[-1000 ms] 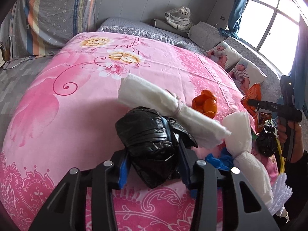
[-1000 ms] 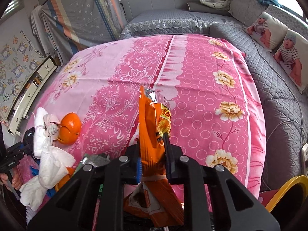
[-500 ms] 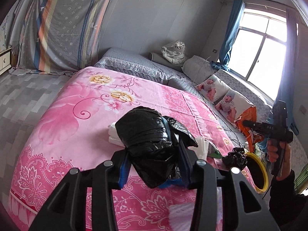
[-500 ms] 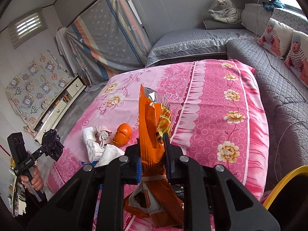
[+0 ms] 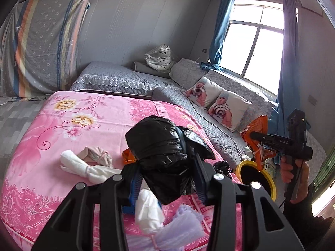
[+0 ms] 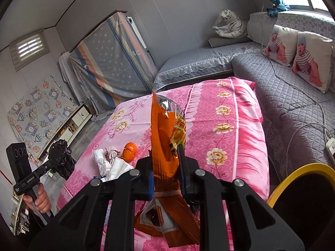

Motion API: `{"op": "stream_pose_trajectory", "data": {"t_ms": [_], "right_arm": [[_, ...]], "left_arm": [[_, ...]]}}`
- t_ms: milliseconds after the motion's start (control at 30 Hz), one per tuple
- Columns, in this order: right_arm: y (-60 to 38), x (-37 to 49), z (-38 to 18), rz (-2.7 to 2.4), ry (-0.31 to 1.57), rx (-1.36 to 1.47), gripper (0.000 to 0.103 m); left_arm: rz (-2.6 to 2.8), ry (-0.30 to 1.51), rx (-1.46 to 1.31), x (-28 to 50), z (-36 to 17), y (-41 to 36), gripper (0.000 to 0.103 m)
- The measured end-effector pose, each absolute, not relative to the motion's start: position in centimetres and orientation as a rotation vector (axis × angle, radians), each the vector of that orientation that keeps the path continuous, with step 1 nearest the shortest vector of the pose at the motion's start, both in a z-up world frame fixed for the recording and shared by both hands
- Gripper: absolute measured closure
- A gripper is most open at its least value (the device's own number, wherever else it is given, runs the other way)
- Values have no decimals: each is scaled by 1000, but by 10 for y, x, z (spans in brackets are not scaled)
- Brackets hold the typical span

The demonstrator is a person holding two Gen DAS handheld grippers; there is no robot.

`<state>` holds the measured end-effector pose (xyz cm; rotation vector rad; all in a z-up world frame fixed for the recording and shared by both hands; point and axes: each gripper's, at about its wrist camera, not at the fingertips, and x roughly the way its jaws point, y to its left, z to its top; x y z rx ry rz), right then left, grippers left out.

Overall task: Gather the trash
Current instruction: 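Carry the black bag in the left tool while the right tool carries the orange bag over the yellow-rimmed bin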

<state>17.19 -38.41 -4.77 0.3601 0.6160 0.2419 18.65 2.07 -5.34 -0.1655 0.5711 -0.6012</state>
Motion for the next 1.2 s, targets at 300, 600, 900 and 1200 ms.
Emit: {"op": "stream_pose_trajectory", "data": {"t_ms": [300, 600, 900, 1200], "right_arm": [[-459, 118, -43, 67, 519, 420, 86], [-537, 65, -53, -211, 431, 419, 86], [-590, 51, -94, -359, 475, 441, 86], [-623, 51, -135, -428, 541, 498, 86]], "left_arm": [[-780, 595, -94, 189, -40, -97, 63], [-950, 640, -30, 194, -51, -224, 63], [-1060, 745, 40, 192, -97, -327, 63], [-1117, 836, 67, 183, -134, -381, 63]]}}
